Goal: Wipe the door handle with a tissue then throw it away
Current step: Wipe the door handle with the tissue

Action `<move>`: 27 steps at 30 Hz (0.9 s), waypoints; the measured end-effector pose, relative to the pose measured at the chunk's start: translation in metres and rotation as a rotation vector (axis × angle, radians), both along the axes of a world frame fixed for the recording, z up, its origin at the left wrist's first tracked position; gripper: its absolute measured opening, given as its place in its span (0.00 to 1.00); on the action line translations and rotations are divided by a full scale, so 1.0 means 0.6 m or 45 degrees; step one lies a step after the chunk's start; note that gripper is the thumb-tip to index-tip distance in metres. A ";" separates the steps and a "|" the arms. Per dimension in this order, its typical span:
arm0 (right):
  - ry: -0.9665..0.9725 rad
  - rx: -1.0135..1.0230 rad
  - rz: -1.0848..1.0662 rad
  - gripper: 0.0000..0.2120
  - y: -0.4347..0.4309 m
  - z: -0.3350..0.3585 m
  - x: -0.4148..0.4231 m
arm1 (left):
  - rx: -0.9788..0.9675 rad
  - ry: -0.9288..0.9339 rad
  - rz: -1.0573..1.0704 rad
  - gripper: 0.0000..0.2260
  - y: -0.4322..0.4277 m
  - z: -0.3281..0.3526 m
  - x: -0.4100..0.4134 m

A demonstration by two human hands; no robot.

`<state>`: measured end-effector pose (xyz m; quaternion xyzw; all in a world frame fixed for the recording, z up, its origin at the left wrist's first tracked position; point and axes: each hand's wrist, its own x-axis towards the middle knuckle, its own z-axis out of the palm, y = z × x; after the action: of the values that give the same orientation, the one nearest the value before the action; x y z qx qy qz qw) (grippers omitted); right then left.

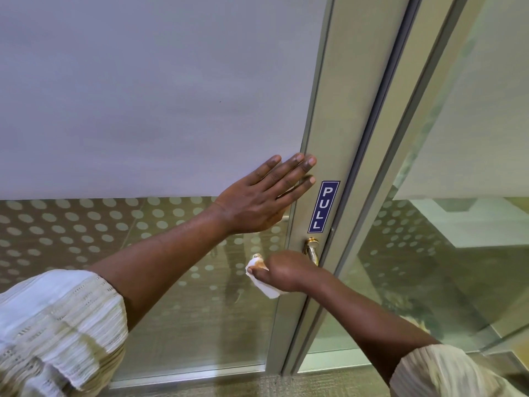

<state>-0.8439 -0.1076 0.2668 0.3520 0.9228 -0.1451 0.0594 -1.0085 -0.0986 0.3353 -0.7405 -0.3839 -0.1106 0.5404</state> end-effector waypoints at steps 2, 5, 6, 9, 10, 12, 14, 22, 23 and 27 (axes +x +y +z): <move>0.056 0.109 0.008 0.28 -0.006 -0.008 0.005 | -0.005 0.000 0.004 0.33 -0.001 0.001 0.000; 0.197 0.611 -0.053 0.23 -0.040 -0.054 0.016 | -0.009 0.003 0.010 0.33 -0.001 0.001 -0.001; 0.218 0.733 -0.080 0.21 -0.055 -0.066 0.016 | -0.009 0.001 0.011 0.33 -0.001 0.001 0.000; 0.338 0.822 -0.170 0.18 -0.066 -0.078 0.011 | -0.008 -0.003 0.013 0.33 -0.001 0.001 0.000; 0.344 0.760 -0.191 0.18 -0.062 -0.072 0.006 | -0.008 -0.003 0.012 0.33 -0.001 0.001 0.000; 0.252 0.566 -0.280 0.23 -0.054 -0.055 -0.010 | -0.011 -0.005 0.010 0.33 -0.002 0.001 0.000; 0.155 0.421 -0.376 0.24 -0.046 -0.049 -0.034 | -0.009 -0.001 0.008 0.33 -0.001 0.002 0.000; 0.056 0.211 -0.589 0.10 -0.044 -0.035 -0.088 | 0.000 0.000 0.006 0.33 -0.002 0.003 0.001; 0.125 0.275 -0.532 0.11 -0.048 -0.036 -0.082 | -0.002 -0.001 0.007 0.33 -0.002 0.003 0.001; 0.313 0.623 -0.122 0.13 -0.064 -0.059 -0.033 | -0.026 -0.008 0.008 0.33 -0.002 0.001 0.000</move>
<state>-0.8637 -0.1459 0.2315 0.3787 0.9130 0.0378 -0.1466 -1.0088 -0.0999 0.3359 -0.7445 -0.3889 -0.1073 0.5319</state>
